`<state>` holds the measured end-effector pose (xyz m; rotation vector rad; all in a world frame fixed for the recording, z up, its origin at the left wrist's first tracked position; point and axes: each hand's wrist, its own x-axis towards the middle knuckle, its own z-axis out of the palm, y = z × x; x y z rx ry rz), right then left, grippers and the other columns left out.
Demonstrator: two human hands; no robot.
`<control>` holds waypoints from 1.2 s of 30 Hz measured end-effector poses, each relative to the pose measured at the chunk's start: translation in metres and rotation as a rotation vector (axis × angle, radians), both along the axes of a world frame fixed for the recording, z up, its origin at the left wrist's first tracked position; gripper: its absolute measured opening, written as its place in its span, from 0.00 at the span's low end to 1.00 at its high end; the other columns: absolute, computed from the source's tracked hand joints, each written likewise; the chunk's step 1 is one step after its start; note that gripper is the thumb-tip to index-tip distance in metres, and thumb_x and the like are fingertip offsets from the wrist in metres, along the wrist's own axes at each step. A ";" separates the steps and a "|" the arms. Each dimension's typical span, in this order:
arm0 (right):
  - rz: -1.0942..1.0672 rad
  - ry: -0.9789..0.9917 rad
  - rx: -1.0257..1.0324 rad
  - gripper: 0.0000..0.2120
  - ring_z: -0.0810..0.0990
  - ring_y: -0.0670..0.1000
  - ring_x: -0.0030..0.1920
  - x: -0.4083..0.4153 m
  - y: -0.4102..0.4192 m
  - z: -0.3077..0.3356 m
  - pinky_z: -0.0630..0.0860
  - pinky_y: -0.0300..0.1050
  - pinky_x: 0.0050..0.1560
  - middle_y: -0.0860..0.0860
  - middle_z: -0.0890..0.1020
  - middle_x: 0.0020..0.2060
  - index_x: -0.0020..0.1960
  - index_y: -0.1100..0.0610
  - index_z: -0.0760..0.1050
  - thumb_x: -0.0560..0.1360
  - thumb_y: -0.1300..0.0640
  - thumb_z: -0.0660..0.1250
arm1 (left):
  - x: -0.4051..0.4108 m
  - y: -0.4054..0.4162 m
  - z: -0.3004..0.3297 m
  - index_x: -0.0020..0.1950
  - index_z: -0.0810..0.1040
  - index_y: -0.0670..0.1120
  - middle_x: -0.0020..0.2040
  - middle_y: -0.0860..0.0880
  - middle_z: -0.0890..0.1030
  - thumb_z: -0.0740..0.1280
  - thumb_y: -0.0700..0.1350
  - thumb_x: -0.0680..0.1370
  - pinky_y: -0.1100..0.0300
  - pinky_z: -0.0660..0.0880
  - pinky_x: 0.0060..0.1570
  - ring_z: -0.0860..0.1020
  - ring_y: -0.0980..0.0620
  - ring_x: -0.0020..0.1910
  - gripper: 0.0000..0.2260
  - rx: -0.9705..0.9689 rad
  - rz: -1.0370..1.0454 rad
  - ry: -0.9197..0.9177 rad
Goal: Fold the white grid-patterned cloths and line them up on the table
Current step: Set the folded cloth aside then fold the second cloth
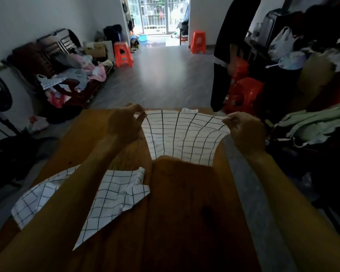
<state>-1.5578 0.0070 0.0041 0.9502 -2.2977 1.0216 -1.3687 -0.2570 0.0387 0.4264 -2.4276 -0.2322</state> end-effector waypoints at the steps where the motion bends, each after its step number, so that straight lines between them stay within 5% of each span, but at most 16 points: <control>1: 0.008 0.000 0.012 0.08 0.82 0.53 0.41 0.012 0.009 -0.003 0.70 0.39 0.43 0.55 0.85 0.41 0.47 0.60 0.82 0.73 0.55 0.72 | 0.011 0.007 -0.004 0.47 0.81 0.39 0.47 0.40 0.83 0.70 0.40 0.75 0.60 0.72 0.38 0.81 0.44 0.40 0.05 0.001 -0.032 -0.024; 8: 0.020 -0.011 0.150 0.06 0.82 0.56 0.42 0.106 0.068 -0.043 0.77 0.50 0.45 0.56 0.85 0.42 0.47 0.59 0.83 0.72 0.58 0.72 | 0.105 0.051 -0.053 0.49 0.81 0.42 0.50 0.43 0.81 0.70 0.41 0.75 0.61 0.70 0.37 0.78 0.48 0.42 0.04 0.080 -0.118 -0.190; 13: 0.007 -0.117 0.301 0.06 0.82 0.56 0.44 0.171 0.109 -0.092 0.75 0.45 0.46 0.55 0.84 0.45 0.49 0.58 0.83 0.73 0.62 0.71 | 0.169 0.088 -0.104 0.47 0.80 0.47 0.50 0.47 0.80 0.68 0.44 0.76 0.59 0.70 0.41 0.76 0.51 0.44 0.02 0.183 -0.122 -0.358; 19: -0.012 -0.242 0.465 0.08 0.79 0.59 0.47 0.223 0.140 -0.128 0.73 0.51 0.49 0.57 0.83 0.45 0.47 0.58 0.84 0.70 0.67 0.70 | 0.212 0.111 -0.142 0.48 0.78 0.48 0.54 0.48 0.79 0.67 0.44 0.76 0.56 0.73 0.49 0.75 0.50 0.51 0.02 0.259 -0.116 -0.545; 23: -0.013 -0.275 0.498 0.03 0.78 0.56 0.46 0.237 0.150 -0.139 0.71 0.51 0.50 0.54 0.82 0.45 0.45 0.56 0.84 0.72 0.59 0.72 | 0.221 0.115 -0.153 0.48 0.79 0.47 0.50 0.48 0.80 0.68 0.44 0.76 0.61 0.70 0.44 0.75 0.53 0.47 0.03 0.304 -0.144 -0.597; 31: -0.047 -0.318 0.557 0.08 0.79 0.55 0.43 0.210 0.146 -0.160 0.69 0.47 0.47 0.54 0.83 0.43 0.47 0.58 0.82 0.72 0.53 0.73 | 0.198 0.111 -0.164 0.45 0.78 0.48 0.44 0.53 0.79 0.67 0.45 0.76 0.61 0.73 0.42 0.77 0.54 0.44 0.01 0.403 -0.143 -0.615; 36: -0.078 -0.378 0.578 0.07 0.77 0.53 0.43 0.172 0.131 -0.179 0.64 0.44 0.46 0.52 0.82 0.42 0.48 0.55 0.81 0.75 0.51 0.69 | 0.151 0.104 -0.182 0.48 0.79 0.47 0.47 0.49 0.82 0.68 0.46 0.76 0.55 0.77 0.48 0.79 0.51 0.48 0.04 0.407 -0.058 -0.571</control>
